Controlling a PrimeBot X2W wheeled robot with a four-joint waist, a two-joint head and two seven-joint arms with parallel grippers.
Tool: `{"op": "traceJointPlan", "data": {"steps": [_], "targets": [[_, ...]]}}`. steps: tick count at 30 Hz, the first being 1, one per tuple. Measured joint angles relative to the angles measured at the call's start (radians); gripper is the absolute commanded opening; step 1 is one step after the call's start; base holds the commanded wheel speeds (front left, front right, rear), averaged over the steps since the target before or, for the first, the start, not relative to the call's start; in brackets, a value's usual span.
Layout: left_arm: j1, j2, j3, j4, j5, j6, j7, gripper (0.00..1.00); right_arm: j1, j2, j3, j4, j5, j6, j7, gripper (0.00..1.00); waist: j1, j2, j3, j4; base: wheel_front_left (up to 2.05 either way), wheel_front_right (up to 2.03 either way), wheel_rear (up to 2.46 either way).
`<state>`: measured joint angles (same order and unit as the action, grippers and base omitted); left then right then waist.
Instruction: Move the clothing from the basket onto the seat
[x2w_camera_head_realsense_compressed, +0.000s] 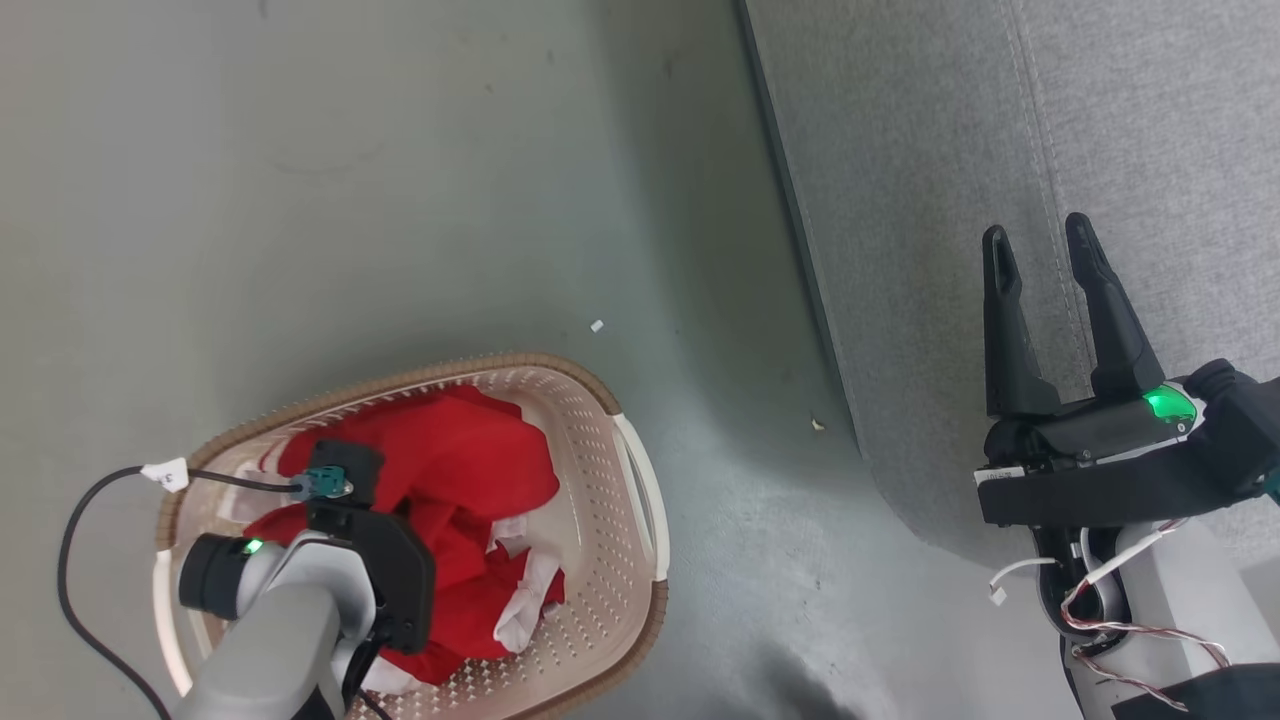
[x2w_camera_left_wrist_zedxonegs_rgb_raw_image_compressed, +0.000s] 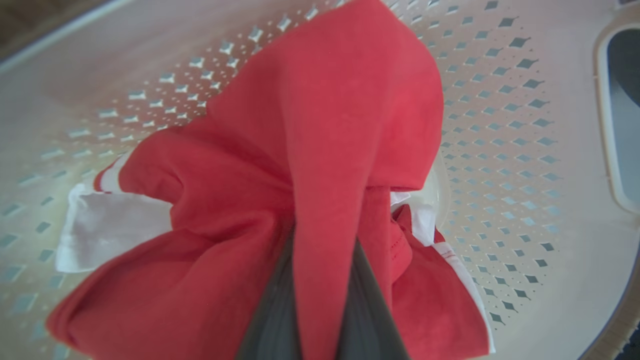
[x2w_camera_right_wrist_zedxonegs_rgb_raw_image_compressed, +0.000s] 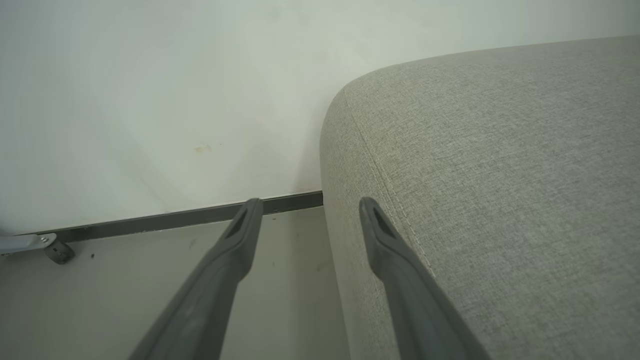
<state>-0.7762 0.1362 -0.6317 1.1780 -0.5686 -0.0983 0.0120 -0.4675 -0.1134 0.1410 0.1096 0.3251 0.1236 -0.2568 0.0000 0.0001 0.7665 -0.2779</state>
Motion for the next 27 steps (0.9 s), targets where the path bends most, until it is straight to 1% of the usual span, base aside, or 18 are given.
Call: {"op": "traceJointPlan", "data": {"steps": [5, 11, 18, 27], "targets": [[0.001, -0.017, -0.001, 0.005, -0.001, -0.009, -0.035, 0.00, -0.020, 0.002, -0.002, 0.027, 0.000, 0.000, 0.000, 1.00, 0.0000, -0.0002, -0.041, 0.015, 0.00, 0.00, 0.00], [0.014, -0.011, -0.007, -0.001, -0.002, -0.025, -0.104, 0.00, -0.021, -0.002, -0.002, 0.063, 0.000, 0.000, 0.000, 1.00, 0.0000, -0.0002, -0.106, 0.034, 0.00, 0.00, 0.00], [0.078, -0.006, -0.029, -0.026, -0.003, -0.027, -0.180, 0.00, -0.020, -0.020, 0.006, 0.100, 0.007, 0.000, 0.000, 1.00, 0.0000, -0.0002, -0.198, 0.062, 0.00, 0.00, 0.00], [0.163, -0.016, -0.078, -0.114, -0.041, -0.027, -0.235, 0.00, -0.009, -0.035, 0.020, 0.152, 0.038, 0.000, 0.000, 1.00, -0.0002, -0.0002, -0.322, 0.107, 0.00, 0.00, 0.00]]}}
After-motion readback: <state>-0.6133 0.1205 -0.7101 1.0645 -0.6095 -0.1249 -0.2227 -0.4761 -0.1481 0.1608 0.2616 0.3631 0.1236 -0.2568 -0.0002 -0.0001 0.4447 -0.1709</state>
